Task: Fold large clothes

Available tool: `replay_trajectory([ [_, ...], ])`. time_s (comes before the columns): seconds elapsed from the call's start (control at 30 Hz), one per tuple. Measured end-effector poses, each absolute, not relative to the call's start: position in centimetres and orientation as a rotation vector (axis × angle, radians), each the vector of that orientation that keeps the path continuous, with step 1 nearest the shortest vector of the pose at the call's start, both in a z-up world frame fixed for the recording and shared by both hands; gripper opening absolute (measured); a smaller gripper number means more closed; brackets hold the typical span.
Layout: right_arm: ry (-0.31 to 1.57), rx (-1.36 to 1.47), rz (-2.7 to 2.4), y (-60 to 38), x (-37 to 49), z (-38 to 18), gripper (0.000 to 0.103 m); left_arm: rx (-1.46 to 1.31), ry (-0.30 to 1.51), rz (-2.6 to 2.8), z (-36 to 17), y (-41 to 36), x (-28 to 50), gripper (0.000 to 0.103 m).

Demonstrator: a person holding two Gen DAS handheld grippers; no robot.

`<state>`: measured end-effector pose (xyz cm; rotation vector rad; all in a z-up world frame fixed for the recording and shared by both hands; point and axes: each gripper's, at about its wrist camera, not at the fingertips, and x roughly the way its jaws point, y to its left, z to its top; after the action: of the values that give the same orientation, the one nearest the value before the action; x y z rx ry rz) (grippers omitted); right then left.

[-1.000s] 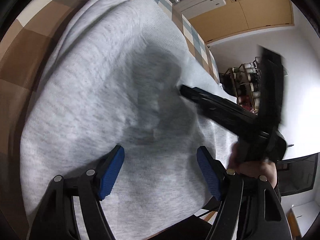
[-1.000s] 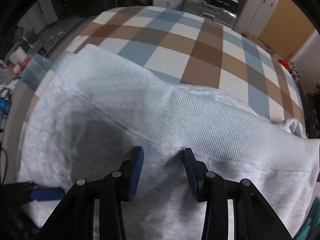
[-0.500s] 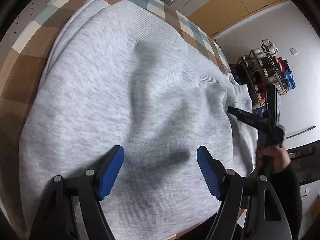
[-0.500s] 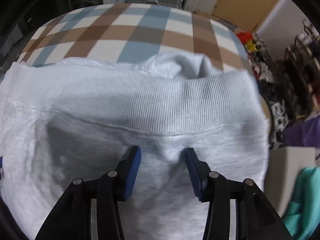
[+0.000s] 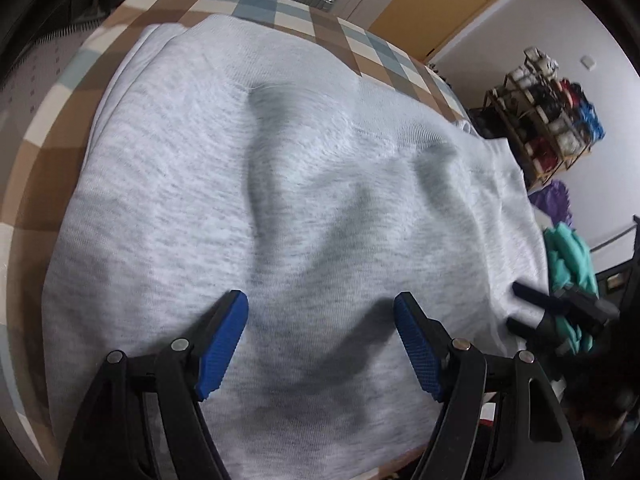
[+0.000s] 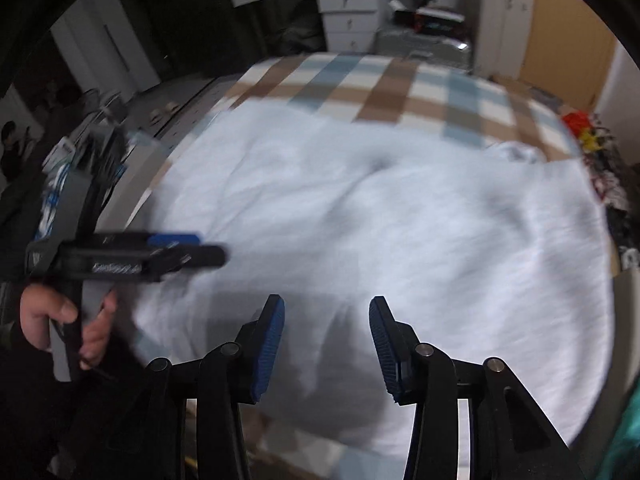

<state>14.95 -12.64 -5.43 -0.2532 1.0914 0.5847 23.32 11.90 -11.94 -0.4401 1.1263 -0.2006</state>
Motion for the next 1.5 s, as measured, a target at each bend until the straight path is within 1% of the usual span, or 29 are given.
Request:
replay_trajectory([
  [0.07,1.115,-0.344,0.513,-11.1,14.7,-8.5,0.041,-0.421,1.120,-0.202,-12.0,11.8,23.3,0.071],
  [0.13,1.021,-0.385,0.476,-10.1,13.9,-9.6,0.042,-0.410,1.111,-0.207,-12.1,11.7,23.3,0.071],
  [0.27,1.062,-0.319,0.460,-10.7,13.7,-8.5,0.041,-0.428,1.111,-0.216,-12.1,12.0,23.5,0.071],
  [0.33,1.026,-0.261,0.450,-13.0,13.3,-6.6,0.040,-0.437,1.113,-0.214,-12.1,12.0,23.5,0.071],
  [0.4,0.972,-0.239,0.383,-15.8,12.8,-4.9,0.043,-0.416,1.114,-0.210,-12.1,11.8,23.3,0.071],
  [0.43,0.979,-0.228,0.343,-17.7,12.7,-4.6,0.043,-0.398,1.114,-0.207,-12.1,11.7,23.2,0.071],
  [0.53,1.086,-0.198,0.244,-21.2,13.7,-6.2,0.042,-0.348,1.113,-0.187,-12.1,11.0,23.1,0.071],
  [0.57,1.139,-0.210,0.220,-21.9,14.1,-7.8,0.041,-0.333,1.112,-0.182,-12.1,10.7,23.1,0.073],
  [0.6,1.161,-0.231,0.231,-22.0,14.2,-9.2,0.037,-0.325,1.112,-0.181,-12.1,10.6,23.1,0.074],
  [0.67,1.101,-0.243,0.239,-21.5,14.0,-9.9,0.036,-0.301,1.113,-0.181,-12.1,10.2,23.2,0.077],
  [0.77,1.095,-0.176,0.177,-21.1,14.0,-9.7,0.039,-0.291,1.113,-0.177,-12.1,10.1,23.2,0.077],
  [0.9,1.013,-0.105,0.192,-19.5,12.9,-7.6,0.040,-0.314,1.127,-0.157,-11.2,10.4,22.0,0.076],
  [0.97,0.943,-0.069,0.262,-17.9,11.6,-6.4,0.044,-0.276,1.075,-0.264,-9.6,9.3,20.1,0.075],
  [1.03,0.870,-0.064,0.311,-16.8,10.3,-6.4,0.058,-0.170,0.967,-0.286,-7.7,7.7,17.9,0.076],
  [1.07,0.858,-0.068,0.326,-16.7,10.8,-6.9,0.060,-0.134,0.942,-0.261,-7.5,7.1,17.4,0.077],
  [1.1,0.897,-0.079,0.328,-16.4,11.2,-8.1,0.061,-0.118,0.948,-0.249,-7.8,6.8,17.2,0.077],
  [1.13,0.957,-0.067,0.329,-16.8,11.8,-9.1,0.061,-0.122,1.004,-0.248,-9.0,6.4,17.7,0.077],
  [1.2,0.951,-0.006,0.341,-17.7,12.0,-9.1,0.061,-0.134,1.116,-0.231,-11.7,6.3,18.9,0.077],
  [1.27,0.955,-0.008,0.347,-18.0,12.2,-9.4,0.061,-0.146,1.137,-0.226,-12.6,6.5,19.4,0.084],
  [1.37,0.956,-0.018,0.350,-17.9,11.7,-9.3,0.061,-0.159,1.143,-0.195,-13.2,6.9,19.9,0.091],
  [1.4,0.958,-0.013,0.352,-17.8,11.0,-9.1,0.061,-0.130,1.134,-0.186,-13.3,6.7,19.8,0.092],
  [1.47,0.964,0.000,0.357,-17.9,11.2,-9.1,0.061,-0.061,1.116,-0.159,-13.7,5.7,19.8,0.100],
  [1.5,0.964,0.005,0.362,-19.4,11.7,-8.9,0.061,-0.074,1.112,-0.158,-13.6,5.8,19.8,0.100],
])
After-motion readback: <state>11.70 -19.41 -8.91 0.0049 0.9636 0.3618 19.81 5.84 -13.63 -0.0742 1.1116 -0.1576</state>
